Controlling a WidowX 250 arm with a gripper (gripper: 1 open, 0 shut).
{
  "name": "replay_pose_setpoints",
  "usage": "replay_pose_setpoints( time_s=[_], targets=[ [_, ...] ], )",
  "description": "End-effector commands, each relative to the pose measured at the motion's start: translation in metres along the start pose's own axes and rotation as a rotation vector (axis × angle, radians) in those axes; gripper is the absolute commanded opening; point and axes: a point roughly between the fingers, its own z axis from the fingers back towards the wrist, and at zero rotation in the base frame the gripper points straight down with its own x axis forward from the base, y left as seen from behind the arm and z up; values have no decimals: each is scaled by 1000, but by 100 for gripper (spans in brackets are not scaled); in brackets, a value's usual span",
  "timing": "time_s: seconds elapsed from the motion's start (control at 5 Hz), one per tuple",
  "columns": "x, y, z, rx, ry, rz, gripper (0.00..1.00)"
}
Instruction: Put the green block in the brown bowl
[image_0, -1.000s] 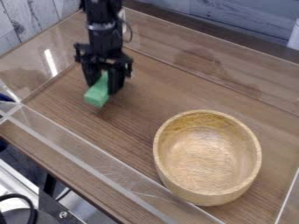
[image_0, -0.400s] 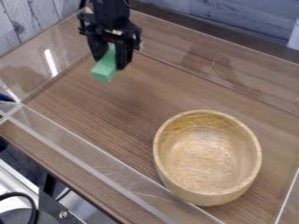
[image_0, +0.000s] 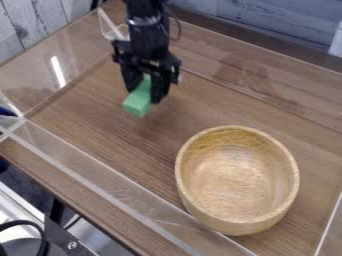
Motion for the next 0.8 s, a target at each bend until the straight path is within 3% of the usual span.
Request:
replay_pose_setpoints(
  time_s=[0.0,0.6],
  targets=[
    [15,4,6,17,-47,11,0],
    [22,9,19,8,-87,37,0]
  ],
)
